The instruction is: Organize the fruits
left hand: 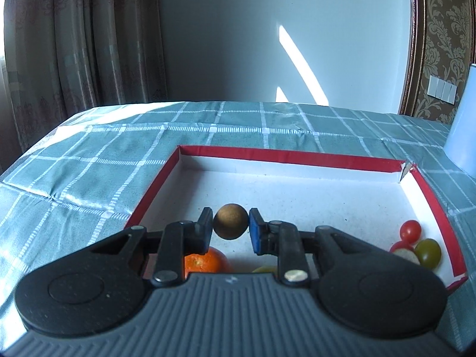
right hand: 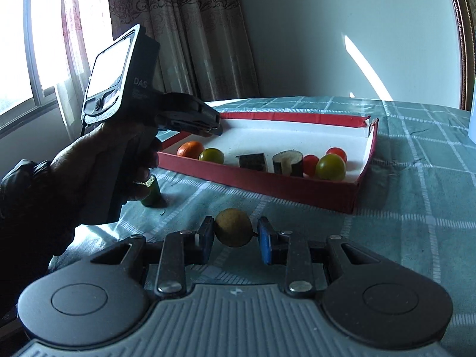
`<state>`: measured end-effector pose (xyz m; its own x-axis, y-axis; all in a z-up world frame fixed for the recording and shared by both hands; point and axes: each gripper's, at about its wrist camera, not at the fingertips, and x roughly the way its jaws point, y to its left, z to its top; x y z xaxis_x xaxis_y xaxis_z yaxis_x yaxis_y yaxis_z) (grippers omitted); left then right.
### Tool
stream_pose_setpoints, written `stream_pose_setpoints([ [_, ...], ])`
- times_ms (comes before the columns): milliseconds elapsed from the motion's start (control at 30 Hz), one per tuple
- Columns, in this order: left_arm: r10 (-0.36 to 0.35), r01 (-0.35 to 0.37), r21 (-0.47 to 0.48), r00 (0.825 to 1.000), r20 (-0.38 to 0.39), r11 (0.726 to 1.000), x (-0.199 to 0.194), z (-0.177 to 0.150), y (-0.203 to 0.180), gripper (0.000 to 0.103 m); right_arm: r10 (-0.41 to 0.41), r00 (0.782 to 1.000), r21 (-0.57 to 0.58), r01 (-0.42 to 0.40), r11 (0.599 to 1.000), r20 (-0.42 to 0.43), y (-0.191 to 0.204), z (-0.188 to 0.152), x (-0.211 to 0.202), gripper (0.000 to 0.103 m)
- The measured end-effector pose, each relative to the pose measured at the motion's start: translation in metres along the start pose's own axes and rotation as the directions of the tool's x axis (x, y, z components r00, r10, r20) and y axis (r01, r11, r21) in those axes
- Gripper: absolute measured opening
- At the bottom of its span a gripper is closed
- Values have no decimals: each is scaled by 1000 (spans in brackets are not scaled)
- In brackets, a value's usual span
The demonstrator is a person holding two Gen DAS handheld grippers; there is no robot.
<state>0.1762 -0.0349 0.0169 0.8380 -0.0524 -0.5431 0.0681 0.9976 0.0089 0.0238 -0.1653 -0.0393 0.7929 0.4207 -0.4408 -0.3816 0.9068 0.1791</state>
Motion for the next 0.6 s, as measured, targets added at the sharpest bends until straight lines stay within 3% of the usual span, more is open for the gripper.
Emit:
stream_pose_setpoints([
  [300, -3, 3, 14, 1000, 5, 1000, -3, -4, -2, 30, -1, 1000, 28, 1, 1000, -2, -6, 1, 3, 31],
  [400, -12, 12, 14, 999, 30, 1000, -15, -5, 0, 40, -12, 1000, 27, 12, 1000, 0, -5, 1, 1, 31],
  [600, -30, 30, -6, 998, 51, 1000, -52, -19, 10, 40, -49, 998, 31, 48, 998, 33, -4, 9, 1, 31],
])
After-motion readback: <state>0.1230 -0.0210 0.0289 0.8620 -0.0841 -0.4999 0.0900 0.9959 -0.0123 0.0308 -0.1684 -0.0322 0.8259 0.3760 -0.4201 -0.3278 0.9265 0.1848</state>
